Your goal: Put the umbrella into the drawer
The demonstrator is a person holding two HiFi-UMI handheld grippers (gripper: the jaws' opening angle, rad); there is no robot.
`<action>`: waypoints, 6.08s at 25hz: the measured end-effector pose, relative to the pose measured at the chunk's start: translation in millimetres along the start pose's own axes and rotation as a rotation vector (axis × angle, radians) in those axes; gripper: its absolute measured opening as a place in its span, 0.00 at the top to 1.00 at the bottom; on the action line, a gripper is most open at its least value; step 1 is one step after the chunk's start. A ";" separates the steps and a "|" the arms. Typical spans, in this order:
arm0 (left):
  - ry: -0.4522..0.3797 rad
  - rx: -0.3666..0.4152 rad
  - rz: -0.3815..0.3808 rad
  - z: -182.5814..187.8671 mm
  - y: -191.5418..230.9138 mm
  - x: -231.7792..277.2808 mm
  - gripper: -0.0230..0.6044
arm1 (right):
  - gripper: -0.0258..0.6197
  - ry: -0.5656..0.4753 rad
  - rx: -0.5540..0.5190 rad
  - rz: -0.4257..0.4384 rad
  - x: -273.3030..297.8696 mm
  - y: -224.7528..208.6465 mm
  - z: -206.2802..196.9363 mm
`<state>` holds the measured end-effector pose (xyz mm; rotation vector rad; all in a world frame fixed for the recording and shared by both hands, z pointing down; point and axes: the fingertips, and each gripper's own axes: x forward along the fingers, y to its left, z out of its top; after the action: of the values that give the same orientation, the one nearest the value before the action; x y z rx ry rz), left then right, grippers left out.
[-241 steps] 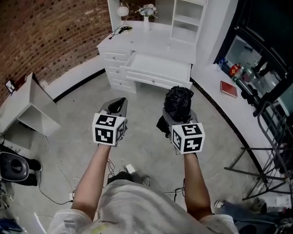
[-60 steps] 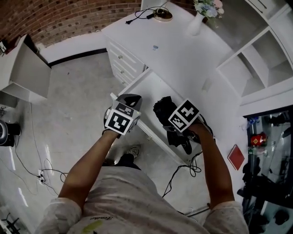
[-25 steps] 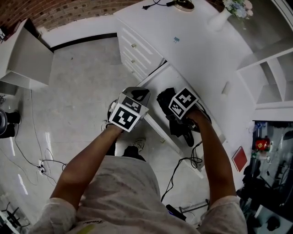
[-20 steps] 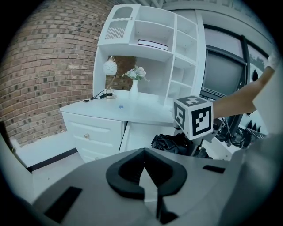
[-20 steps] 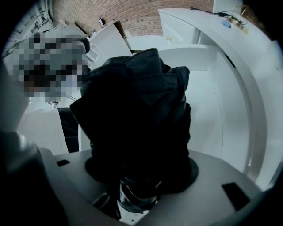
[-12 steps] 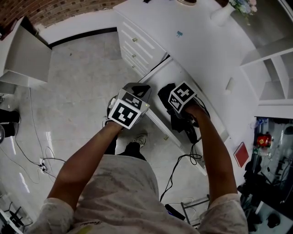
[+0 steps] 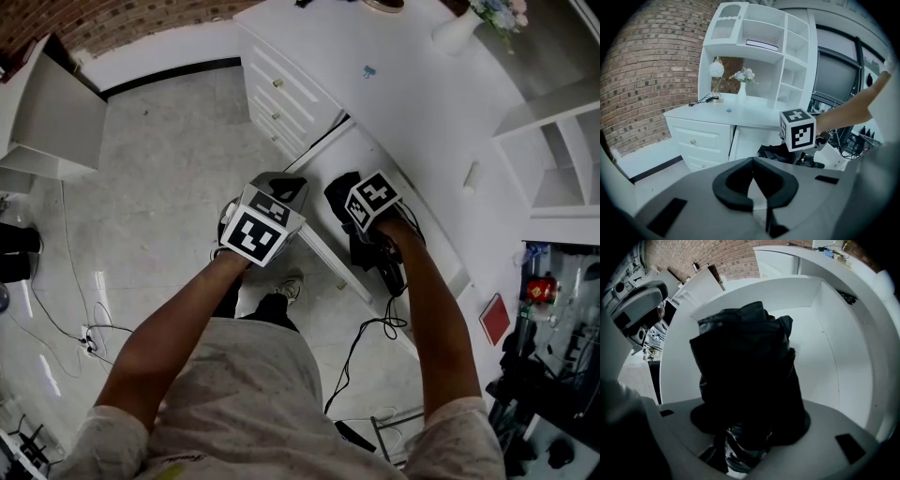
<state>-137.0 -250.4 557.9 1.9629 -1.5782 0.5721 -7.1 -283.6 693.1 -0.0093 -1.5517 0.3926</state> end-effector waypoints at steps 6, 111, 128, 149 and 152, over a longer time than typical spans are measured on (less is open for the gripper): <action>0.006 -0.004 0.003 -1.6 1.0 2.0 0.97 | 0.57 -0.003 0.012 -0.004 7.8 -2.9 -0.6; -0.106 0.162 -0.015 107.2 -105.8 5.3 0.97 | 0.65 -0.694 0.254 -0.253 -203.5 -34.4 -51.3; -0.143 0.320 -0.220 174.6 -133.4 18.7 0.97 | 0.74 -0.963 0.569 -0.545 -302.3 -50.2 -112.4; -0.234 0.462 -0.398 228.6 -115.2 0.2 0.97 | 0.89 -1.232 0.759 -0.839 -360.8 -4.6 -111.0; -0.241 0.467 -0.413 231.9 -106.9 -1.9 0.97 | 0.92 -1.245 0.780 -0.883 -364.0 0.9 -111.5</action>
<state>-36.1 -383.6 364.7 2.7062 -1.1768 0.5833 111.8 -347.4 337.1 1.7411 -2.2454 0.2467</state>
